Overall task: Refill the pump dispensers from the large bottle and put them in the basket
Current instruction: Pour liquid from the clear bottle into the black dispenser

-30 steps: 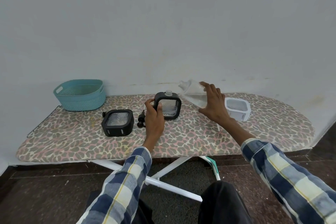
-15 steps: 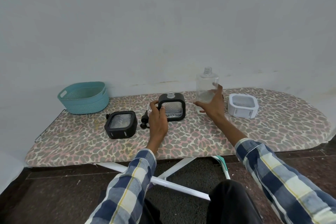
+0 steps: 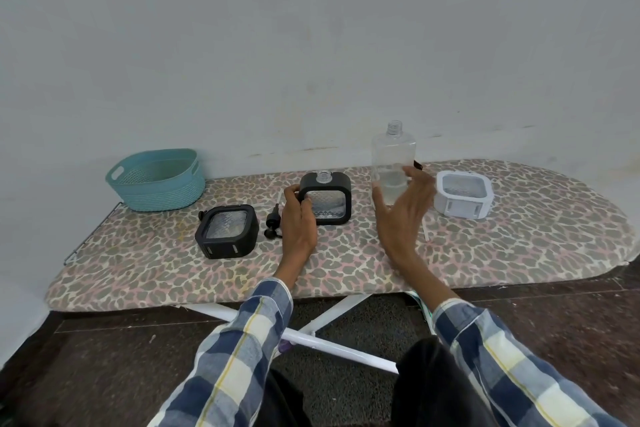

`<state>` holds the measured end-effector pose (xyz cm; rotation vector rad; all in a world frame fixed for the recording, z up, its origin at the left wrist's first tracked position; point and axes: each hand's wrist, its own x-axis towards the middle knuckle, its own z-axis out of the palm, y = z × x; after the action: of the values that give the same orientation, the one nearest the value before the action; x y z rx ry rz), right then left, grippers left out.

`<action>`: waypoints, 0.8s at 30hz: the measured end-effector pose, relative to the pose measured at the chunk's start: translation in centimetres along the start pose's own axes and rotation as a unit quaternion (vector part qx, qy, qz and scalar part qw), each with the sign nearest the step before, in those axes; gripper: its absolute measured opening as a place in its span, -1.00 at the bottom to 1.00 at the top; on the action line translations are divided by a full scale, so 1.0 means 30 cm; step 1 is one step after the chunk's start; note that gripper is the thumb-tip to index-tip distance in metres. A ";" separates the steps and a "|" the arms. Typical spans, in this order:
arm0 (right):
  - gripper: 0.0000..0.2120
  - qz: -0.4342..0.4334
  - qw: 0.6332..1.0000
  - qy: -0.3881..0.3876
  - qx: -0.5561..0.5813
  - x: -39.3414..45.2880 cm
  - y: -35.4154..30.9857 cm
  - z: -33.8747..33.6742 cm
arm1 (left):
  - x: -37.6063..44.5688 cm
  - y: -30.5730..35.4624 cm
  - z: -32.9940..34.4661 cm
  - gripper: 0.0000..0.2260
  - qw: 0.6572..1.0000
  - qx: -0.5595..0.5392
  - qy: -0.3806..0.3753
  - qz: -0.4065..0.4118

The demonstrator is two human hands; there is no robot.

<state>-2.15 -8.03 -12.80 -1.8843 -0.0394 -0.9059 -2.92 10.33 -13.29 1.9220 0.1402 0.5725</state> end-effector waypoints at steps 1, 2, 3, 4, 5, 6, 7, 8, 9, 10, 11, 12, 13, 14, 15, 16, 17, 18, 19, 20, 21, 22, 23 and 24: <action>-0.46 -0.024 1.000 -0.014 0.009 -0.015 -0.022 0.014 | 0.000 -0.001 0.000 -0.80 1.000 0.001 0.000 0.002; -0.48 -0.043 0.998 -0.036 0.021 -0.026 -0.043 0.027 | 0.001 -0.003 0.001 -0.81 1.000 0.002 0.001 0.004; -0.47 -0.053 0.996 -0.061 0.032 -0.032 -0.060 0.043 | 0.000 -0.005 0.002 -0.80 1.000 0.003 0.002 0.008; -0.44 -0.056 0.994 -0.085 0.039 -0.035 -0.071 0.059 | 0.000 -0.006 0.003 -0.79 1.000 0.006 0.006 0.013; -0.39 -0.055 0.992 -0.109 0.042 -0.037 -0.076 0.082 | 0.001 -0.008 0.003 -0.77 1.000 0.012 0.012 0.017; -0.32 -0.050 0.989 -0.134 0.039 -0.038 -0.076 0.104 | 0.002 -0.009 0.003 -0.76 0.999 0.021 0.017 0.020; -0.25 -0.043 0.986 -0.157 0.039 -0.040 -0.075 0.127 | 0.003 -0.009 0.004 -0.76 0.999 0.030 0.022 0.021; -0.19 -0.030 0.983 -0.178 0.039 -0.042 -0.074 0.147 | 0.006 -0.010 0.004 -0.76 0.999 0.038 0.028 0.021; -0.15 -0.015 0.979 -0.199 0.042 -0.042 -0.069 0.163 | 0.007 -0.010 0.004 -0.76 0.998 0.044 0.031 0.021; -0.13 -0.001 0.975 -0.218 0.044 -0.041 -0.066 0.170 | 0.008 -0.007 0.004 -0.77 0.998 0.051 0.033 0.022; -0.14 0.007 0.972 -0.232 0.046 -0.037 -0.060 0.173 | 0.008 -0.003 0.004 -0.78 0.997 0.062 0.033 0.027; -0.17 0.011 0.969 -0.243 0.047 -0.032 -0.050 0.173 | 0.008 0.002 0.003 -0.77 0.996 0.075 0.034 0.034; -0.20 0.013 0.966 -0.252 0.050 -0.027 -0.040 0.172 | 0.007 0.004 0.002 -0.75 0.994 0.090 0.038 0.038; -0.21 0.016 0.965 -0.258 0.054 -0.023 -0.031 0.171 | 0.007 0.006 -0.001 -0.73 0.992 0.111 0.046 0.044; -0.22 0.018 0.964 -0.260 0.059 -0.023 -0.023 0.172 | 0.005 0.007 -0.006 -0.71 0.987 0.138 0.060 0.052; -0.23 0.021 0.964 -0.259 0.060 -0.023 -0.021 0.173 | 0.003 0.009 -0.014 -0.71 0.979 0.174 0.079 0.065; -0.24 0.024 0.964 -0.258 0.061 -0.024 -0.021 0.174 | 0.003 0.012 -0.024 -0.71 0.968 0.216 0.097 0.081; -0.25 0.027 0.964 -0.257 0.060 -0.025 -0.021 0.175 | 0.006 0.014 -0.038 -0.72 0.953 0.265 0.107 0.098; -0.26 0.028 0.964 -0.256 0.062 -0.026 -0.021 0.176 | 0.013 0.018 -0.055 -0.73 0.935 0.320 0.106 0.108; -0.27 0.031 0.964 -0.254 0.066 -0.027 -0.016 0.177 | 0.022 0.022 -0.072 -0.73 0.915 0.377 0.094 0.106; -0.29 0.034 0.964 -0.255 0.069 -0.027 -0.011 0.178 | 0.032 0.027 -0.090 -0.71 0.893 0.434 0.074 0.090; -0.31 0.039 0.963 -0.257 0.070 -0.027 -0.006 0.179 | 0.041 0.036 -0.111 -0.67 0.870 0.487 0.052 0.063; -0.32 0.046 0.962 -0.260 0.069 -0.026 -0.002 0.179 | 0.050 0.043 -0.130 -0.62 0.847 0.530 0.028 0.039; -0.34 0.052 0.961 -0.261 0.068 -0.025 0.000 0.181 | 0.057 0.048 -0.149 -0.58 0.827 0.562 0.007 0.026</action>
<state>0.38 -3.47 -14.43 -1.9272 -0.3125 -0.3066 -3.68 14.07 -10.06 3.0763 0.5280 0.5880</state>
